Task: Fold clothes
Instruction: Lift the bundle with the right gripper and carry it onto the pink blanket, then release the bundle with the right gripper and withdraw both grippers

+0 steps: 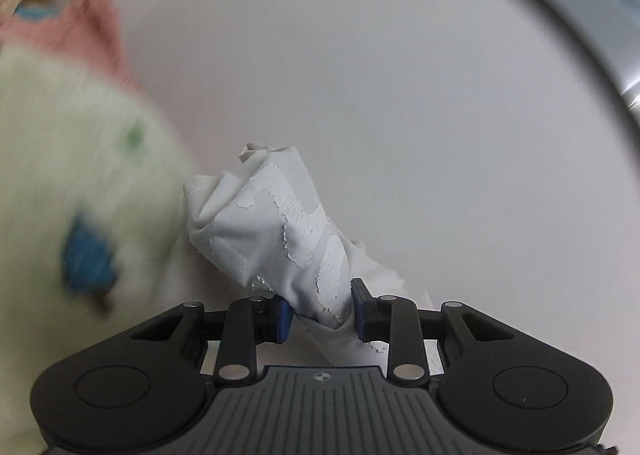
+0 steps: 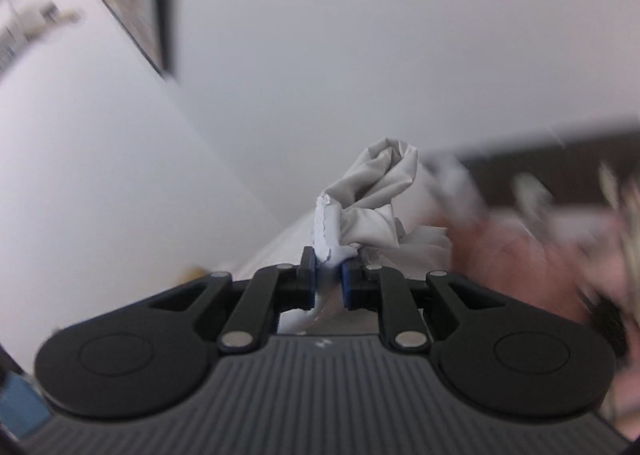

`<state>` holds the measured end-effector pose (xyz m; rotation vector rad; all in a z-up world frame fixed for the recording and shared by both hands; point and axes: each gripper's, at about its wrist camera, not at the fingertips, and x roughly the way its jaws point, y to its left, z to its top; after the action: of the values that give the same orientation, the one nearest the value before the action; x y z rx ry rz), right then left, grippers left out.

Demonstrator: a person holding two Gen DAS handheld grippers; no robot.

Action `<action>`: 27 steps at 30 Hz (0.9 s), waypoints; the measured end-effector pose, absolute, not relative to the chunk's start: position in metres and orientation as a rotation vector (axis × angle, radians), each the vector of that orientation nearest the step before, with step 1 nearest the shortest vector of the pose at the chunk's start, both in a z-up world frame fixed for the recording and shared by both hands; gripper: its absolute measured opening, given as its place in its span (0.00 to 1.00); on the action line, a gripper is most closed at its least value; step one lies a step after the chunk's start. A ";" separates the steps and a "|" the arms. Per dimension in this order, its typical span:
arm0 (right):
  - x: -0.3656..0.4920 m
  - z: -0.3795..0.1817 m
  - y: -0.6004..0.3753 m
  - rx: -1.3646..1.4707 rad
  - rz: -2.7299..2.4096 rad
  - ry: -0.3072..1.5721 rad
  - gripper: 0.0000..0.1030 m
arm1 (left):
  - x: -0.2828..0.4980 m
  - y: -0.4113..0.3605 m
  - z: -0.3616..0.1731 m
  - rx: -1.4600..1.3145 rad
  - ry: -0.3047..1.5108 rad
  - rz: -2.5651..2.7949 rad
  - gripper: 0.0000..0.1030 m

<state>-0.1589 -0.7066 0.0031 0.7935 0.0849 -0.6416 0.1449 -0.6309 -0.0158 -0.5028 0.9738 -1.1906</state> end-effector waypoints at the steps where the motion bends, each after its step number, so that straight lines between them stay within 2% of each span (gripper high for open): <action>1: -0.163 -0.014 -0.703 0.807 -0.655 0.113 0.15 | 0.137 -0.628 -0.029 -0.458 0.976 -1.190 0.29; 4: -0.178 -0.052 -0.683 0.847 -0.656 0.152 0.15 | 0.113 -0.609 -0.048 -0.325 0.926 -1.213 0.28; 7: -0.188 -0.068 -0.663 0.847 -0.663 0.156 0.15 | 0.101 -0.594 -0.060 -0.305 0.925 -1.213 0.28; 11: -0.183 -0.068 -0.652 0.814 -0.708 0.234 0.17 | 0.093 -0.595 -0.062 -0.213 0.934 -1.185 0.32; 14: -0.186 -0.053 -0.648 0.814 -0.712 0.296 0.19 | 0.091 -0.594 -0.050 -0.131 0.910 -1.138 0.39; 15: -0.187 -0.047 -0.646 0.810 -0.712 0.316 0.22 | 0.089 -0.593 -0.042 -0.104 0.894 -1.128 0.48; 16: -0.190 -0.041 -0.643 0.801 -0.706 0.330 0.36 | 0.084 -0.591 -0.033 -0.082 0.877 -1.125 0.60; 17: -0.193 -0.032 -0.637 0.779 -0.690 0.326 0.61 | 0.068 -0.578 -0.021 -0.058 0.852 -1.123 0.67; 18: -0.197 -0.022 -0.630 0.754 -0.678 0.320 0.72 | 0.044 -0.556 -0.004 -0.034 0.820 -1.121 0.78; 19: -0.202 -0.012 -0.621 0.721 -0.676 0.305 0.84 | 0.025 -0.539 0.010 -0.013 0.788 -1.119 0.83; 24: -0.231 0.040 -0.575 0.574 -0.641 0.259 0.83 | -0.033 -0.491 0.074 0.057 0.644 -1.102 0.99; 27: -0.246 0.067 -0.548 0.500 -0.636 0.232 0.83 | -0.061 -0.459 0.113 0.070 0.566 -1.091 1.00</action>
<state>-0.2459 -0.5483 0.0665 0.5004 0.2323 -0.6360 -0.0608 -0.4594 0.1130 0.0702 0.5656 -1.0906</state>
